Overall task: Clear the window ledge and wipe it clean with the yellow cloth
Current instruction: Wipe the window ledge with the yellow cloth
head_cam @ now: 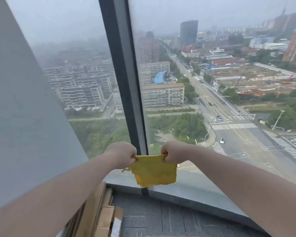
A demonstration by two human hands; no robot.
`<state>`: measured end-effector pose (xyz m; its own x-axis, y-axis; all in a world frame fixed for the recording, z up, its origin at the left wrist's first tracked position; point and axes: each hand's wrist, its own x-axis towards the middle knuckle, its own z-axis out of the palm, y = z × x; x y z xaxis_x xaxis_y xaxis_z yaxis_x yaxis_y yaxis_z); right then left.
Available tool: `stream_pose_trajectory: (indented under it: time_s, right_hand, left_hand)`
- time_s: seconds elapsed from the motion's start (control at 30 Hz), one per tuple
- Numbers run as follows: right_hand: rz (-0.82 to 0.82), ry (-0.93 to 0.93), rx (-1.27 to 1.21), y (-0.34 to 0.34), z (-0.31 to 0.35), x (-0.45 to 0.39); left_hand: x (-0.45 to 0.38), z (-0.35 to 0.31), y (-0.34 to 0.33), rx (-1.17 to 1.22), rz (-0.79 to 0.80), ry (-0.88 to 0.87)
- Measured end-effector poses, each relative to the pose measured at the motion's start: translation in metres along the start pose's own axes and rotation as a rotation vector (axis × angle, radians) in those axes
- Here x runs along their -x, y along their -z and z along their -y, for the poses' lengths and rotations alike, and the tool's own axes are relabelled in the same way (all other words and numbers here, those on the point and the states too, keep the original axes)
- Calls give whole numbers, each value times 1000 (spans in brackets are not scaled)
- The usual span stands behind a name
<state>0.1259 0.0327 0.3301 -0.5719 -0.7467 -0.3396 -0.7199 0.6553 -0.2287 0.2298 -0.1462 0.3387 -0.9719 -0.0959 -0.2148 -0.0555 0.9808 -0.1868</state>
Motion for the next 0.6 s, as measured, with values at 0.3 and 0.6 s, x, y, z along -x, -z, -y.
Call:
stream_pose_trajectory:
  time_s: [0.3,0.6]
  right_hand:
    - [46,346,75,-52,143,-79]
    - [110,820,314,-181,363,-2]
  left_hand:
    - [133,81,-84,128,14,409]
    - [397,65,-195,276,43,848]
